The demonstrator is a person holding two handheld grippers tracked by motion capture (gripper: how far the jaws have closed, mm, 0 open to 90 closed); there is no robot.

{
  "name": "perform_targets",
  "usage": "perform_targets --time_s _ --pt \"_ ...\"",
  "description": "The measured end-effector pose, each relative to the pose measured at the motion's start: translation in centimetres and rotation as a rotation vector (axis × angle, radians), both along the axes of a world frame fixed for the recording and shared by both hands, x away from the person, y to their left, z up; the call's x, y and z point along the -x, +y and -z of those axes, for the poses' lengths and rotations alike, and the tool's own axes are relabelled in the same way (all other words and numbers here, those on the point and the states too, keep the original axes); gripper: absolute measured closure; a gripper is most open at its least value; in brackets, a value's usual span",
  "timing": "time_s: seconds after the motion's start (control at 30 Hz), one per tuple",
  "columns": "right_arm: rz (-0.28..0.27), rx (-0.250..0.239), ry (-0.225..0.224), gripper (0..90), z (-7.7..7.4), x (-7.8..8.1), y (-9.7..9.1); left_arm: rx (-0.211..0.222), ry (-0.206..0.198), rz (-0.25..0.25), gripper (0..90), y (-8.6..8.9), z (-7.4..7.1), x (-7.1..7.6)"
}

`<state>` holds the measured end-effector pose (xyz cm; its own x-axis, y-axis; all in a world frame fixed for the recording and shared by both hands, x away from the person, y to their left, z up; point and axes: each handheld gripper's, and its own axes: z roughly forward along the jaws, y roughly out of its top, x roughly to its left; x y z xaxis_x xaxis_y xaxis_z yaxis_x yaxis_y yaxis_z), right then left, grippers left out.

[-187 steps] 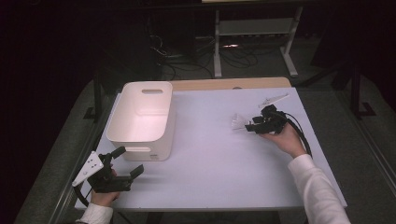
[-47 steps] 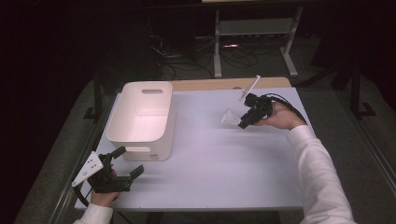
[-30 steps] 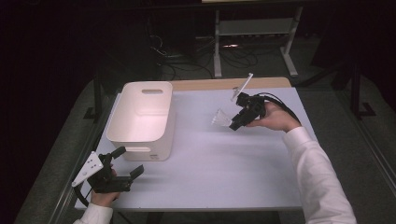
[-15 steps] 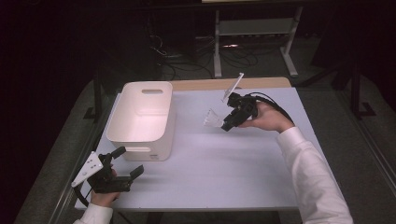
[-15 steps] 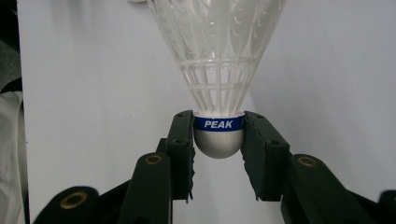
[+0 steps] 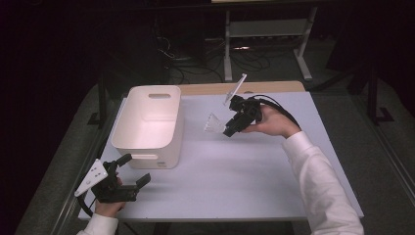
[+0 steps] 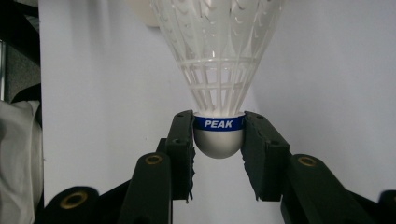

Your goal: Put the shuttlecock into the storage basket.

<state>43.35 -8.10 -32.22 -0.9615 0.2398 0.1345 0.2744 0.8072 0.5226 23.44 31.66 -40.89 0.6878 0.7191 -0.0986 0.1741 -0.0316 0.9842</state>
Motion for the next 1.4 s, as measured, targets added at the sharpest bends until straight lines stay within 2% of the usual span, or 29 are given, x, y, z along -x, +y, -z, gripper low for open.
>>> perform_targets --time_s 0.07,0.1,0.13,0.27,0.83,1.4 --pt "-0.002 -0.005 -0.015 63.9 -0.3 0.1 0.3 0.0 -0.001 -0.001 0.0 0.0 0.0 0.0" --pt "-0.004 -0.006 -0.013 63.9 -0.4 0.1 0.4 0.025 0.001 -0.003 0.0 -0.2 0.0 0.0" --pt "-0.007 -0.008 -0.021 63.9 -0.5 0.1 0.6 0.002 0.0 0.0 0.0 0.0 0.0 0.0" --pt "-0.009 0.0 -0.028 63.9 -0.6 0.1 1.2 0.01 -0.002 0.0 0.0 0.0 0.0 0.0" --pt "-0.009 -0.046 -0.06 63.9 -2.2 0.2 2.3 0.008 -0.001 0.001 0.0 0.0 0.0 0.0" --pt "-0.023 -0.078 -0.064 63.9 -3.0 0.1 3.7 0.002 0.003 0.001 0.0 0.0 0.0 0.1"
